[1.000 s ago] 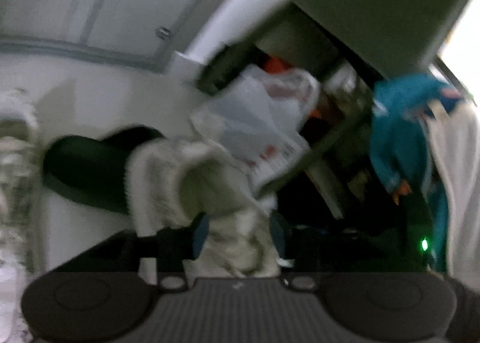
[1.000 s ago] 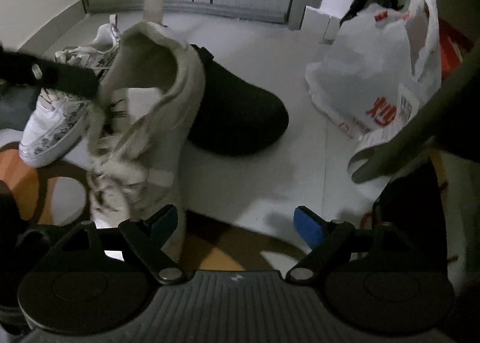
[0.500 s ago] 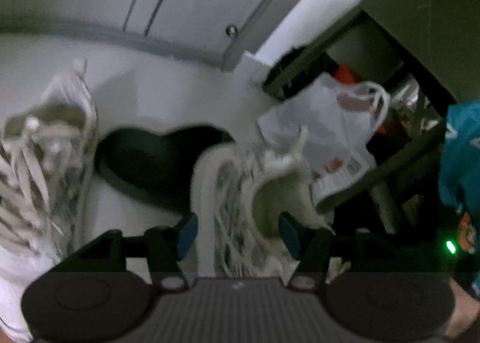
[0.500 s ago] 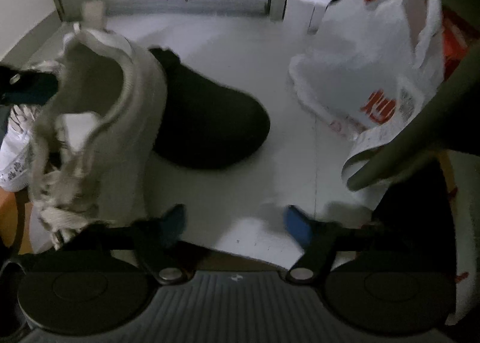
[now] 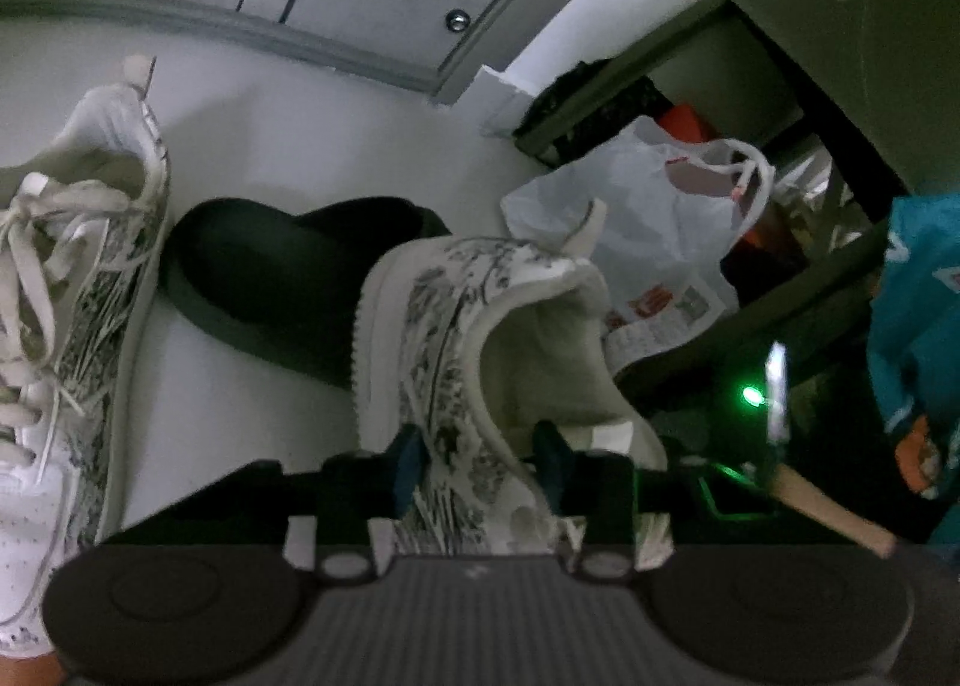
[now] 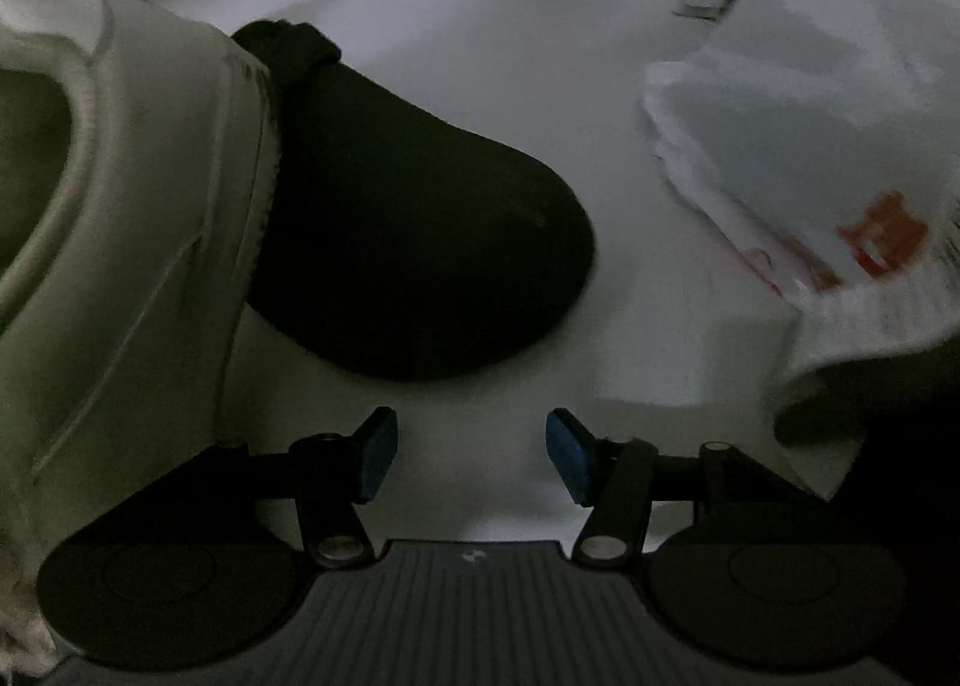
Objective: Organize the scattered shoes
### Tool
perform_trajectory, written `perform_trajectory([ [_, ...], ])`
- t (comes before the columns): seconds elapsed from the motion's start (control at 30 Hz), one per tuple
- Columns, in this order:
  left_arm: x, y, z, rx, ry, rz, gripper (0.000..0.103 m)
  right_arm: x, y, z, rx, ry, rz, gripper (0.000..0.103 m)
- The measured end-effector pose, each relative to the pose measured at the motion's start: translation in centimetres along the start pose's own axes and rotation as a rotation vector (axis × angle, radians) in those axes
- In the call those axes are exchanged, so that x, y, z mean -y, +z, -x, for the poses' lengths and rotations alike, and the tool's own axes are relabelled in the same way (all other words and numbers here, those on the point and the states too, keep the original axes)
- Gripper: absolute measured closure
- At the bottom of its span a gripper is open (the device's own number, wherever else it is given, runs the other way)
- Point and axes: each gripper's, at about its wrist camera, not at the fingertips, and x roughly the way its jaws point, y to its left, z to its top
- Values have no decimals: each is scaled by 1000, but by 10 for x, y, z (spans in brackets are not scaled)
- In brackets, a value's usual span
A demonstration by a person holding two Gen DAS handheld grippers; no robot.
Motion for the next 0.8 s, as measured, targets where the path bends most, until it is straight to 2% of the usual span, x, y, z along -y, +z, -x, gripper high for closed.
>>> perform_trajectory([
  [0.17,0,-1,0,10,-11,-17,62,-2,9,-15,13,-6,52,55],
  [0.23,0,-2,1,12,-13,-19,62,0,14,-18,28,-4,51,56],
  [0.4,-4,-1,2,9,-17,-6,62,5,31,-26,51,-13,84,56],
  [0.67,-4,4,-6,-9,-14,-5,62,9,84,-45,130,-102,154,56],
  [0.73,-14,7,-13,-20,5,38,61,7,92,-44,144,-116,164,56],
  [0.8,-24,11,-21,-31,26,85,60,5,103,-28,194,-137,172,52],
])
